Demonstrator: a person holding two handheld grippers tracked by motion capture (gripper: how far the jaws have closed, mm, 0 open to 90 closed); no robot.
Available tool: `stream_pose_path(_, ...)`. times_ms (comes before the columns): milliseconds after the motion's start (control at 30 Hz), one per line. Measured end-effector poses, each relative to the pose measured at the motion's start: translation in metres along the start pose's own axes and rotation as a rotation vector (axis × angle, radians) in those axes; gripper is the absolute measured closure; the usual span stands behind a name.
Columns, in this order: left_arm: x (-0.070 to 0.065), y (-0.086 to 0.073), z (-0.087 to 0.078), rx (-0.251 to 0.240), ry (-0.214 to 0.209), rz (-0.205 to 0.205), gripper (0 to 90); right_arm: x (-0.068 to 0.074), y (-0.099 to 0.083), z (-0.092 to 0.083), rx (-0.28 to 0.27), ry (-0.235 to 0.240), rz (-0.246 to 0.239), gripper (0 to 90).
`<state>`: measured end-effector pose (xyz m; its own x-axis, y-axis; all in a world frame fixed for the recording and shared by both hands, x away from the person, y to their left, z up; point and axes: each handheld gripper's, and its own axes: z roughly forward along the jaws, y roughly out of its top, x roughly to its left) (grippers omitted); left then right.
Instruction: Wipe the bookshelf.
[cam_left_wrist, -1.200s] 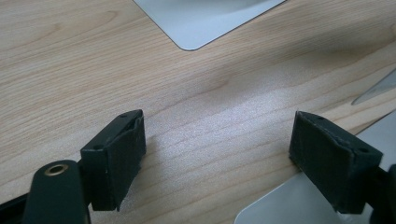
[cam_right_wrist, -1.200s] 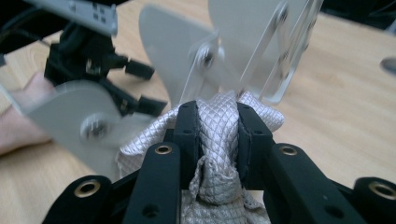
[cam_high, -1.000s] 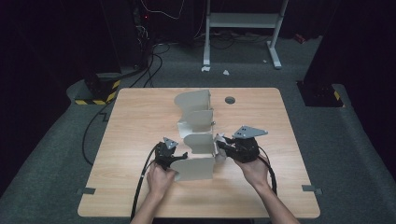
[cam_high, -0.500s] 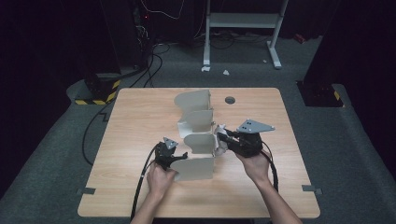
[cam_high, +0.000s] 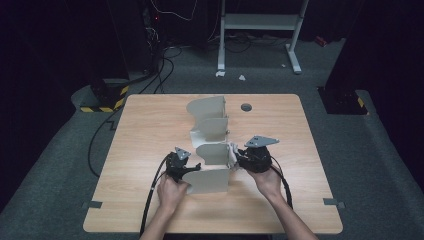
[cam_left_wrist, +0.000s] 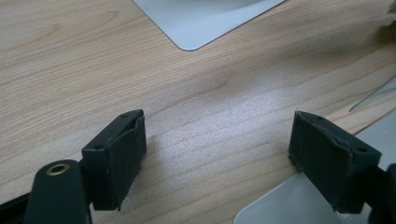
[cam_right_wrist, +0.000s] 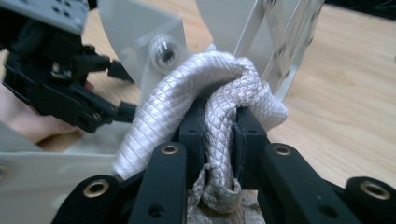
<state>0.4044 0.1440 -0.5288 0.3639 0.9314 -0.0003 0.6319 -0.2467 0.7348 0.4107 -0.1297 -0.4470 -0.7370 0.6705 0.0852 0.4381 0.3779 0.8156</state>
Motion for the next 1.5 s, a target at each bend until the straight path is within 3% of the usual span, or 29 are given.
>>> stream_pose_path(133, 0.0, 0.0, 0.0, 0.0, 0.0, 0.0, 19.3, -0.002, -0.005, 0.008, 0.01, 0.014, -0.015, 78.1)
stream_pose_path(500, 0.0, 0.0, 0.0, -0.001, -0.001, 0.001, 19.6, -0.012, -0.027, 0.041, 0.128, 0.009, 0.044, 78.3)
stream_pose_path(800, 0.0, 0.0, 0.0, -0.002, -0.001, 0.001, 19.8, -0.016, -0.03, 0.054, 0.174, 0.011, 0.064, 78.3)
stream_pose_path(1100, 0.0, 0.0, 0.0, -0.003, -0.003, 0.003, 20.4, -0.015, -0.01, 0.025, 0.084, 0.016, 0.067, 78.5)
stream_pose_path(1133, 0.0, 0.0, 0.0, -0.003, -0.004, 0.004, 20.4, -0.014, -0.001, 0.015, 0.052, 0.02, 0.056, 78.6)
stream_pose_path(1267, 0.0, 0.0, 0.0, -0.003, -0.004, 0.003, 20.5, -0.011, 0.014, 0.004, 0.019, 0.011, 0.019, 78.7)
stream_pose_path(1500, 0.0, 0.0, 0.0, -0.004, -0.005, 0.004, 20.6, -0.012, 0.03, -0.009, -0.046, -0.001, 0.008, 78.8)
